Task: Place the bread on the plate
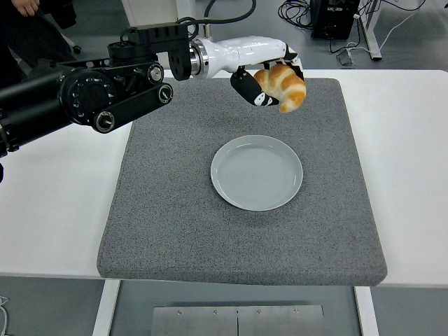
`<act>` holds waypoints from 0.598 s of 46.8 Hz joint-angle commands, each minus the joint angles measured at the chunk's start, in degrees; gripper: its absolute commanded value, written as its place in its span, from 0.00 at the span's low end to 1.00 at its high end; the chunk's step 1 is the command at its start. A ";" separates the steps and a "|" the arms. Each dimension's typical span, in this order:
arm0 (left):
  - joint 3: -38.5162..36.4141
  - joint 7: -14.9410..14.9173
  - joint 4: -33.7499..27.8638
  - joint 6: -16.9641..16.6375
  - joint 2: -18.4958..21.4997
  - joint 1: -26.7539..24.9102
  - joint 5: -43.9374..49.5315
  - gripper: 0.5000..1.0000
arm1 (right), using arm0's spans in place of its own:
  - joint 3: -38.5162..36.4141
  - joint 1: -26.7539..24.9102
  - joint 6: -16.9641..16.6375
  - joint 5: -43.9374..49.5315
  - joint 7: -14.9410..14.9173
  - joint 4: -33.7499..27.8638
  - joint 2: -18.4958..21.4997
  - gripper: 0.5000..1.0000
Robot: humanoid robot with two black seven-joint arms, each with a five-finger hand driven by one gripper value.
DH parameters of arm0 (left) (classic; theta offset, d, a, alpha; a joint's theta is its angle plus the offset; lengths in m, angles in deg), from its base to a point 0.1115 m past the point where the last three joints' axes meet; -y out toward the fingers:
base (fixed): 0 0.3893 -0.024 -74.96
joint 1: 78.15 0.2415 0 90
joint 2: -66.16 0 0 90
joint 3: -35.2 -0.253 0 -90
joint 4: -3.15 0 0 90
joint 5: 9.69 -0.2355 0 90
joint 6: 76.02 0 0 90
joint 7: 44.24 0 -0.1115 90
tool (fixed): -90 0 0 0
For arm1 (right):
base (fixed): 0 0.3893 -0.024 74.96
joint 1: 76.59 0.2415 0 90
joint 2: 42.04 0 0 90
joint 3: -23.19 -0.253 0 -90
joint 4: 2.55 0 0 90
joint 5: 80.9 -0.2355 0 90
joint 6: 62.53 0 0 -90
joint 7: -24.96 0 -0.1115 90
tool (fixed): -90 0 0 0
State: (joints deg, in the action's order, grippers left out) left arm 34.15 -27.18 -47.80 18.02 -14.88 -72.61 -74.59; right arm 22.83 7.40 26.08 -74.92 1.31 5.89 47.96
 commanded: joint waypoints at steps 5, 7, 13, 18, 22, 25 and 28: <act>-0.01 -0.01 -1.17 -0.08 0.01 3.07 -3.82 0.00 | 0.00 0.03 -0.02 0.00 0.00 0.00 0.00 1.00; -0.01 -0.09 -1.17 -0.08 -0.08 3.68 -4.62 0.00 | 0.00 0.03 -0.02 0.00 0.00 0.00 0.00 1.00; -0.01 -0.09 -1.17 -0.26 -0.08 4.91 -5.50 0.00 | 0.00 -0.05 -0.02 -0.09 0.00 0.00 0.00 1.00; -0.01 -0.18 -1.17 -0.35 0.01 5.79 -5.85 0.00 | 0.00 -0.05 -0.02 -0.09 0.00 0.00 0.00 1.00; -0.09 -0.18 -1.17 -0.52 -0.08 6.58 -8.04 0.00 | 0.00 0.03 -0.02 -0.09 0.00 0.00 0.00 1.00; -0.62 -0.27 -1.17 -0.61 -0.08 7.20 -9.89 0.00 | 0.00 0.03 -0.02 0.00 0.00 0.00 0.00 1.00; -0.89 -0.36 -1.17 -1.05 -0.17 7.38 -10.59 0.00 | 0.00 -0.05 -0.02 0.00 0.00 0.01 0.00 1.00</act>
State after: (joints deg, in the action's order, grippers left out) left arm 33.54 -27.50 -48.98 17.38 -14.95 -65.45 -84.37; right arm 22.84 7.41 26.07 -74.94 1.32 5.89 47.96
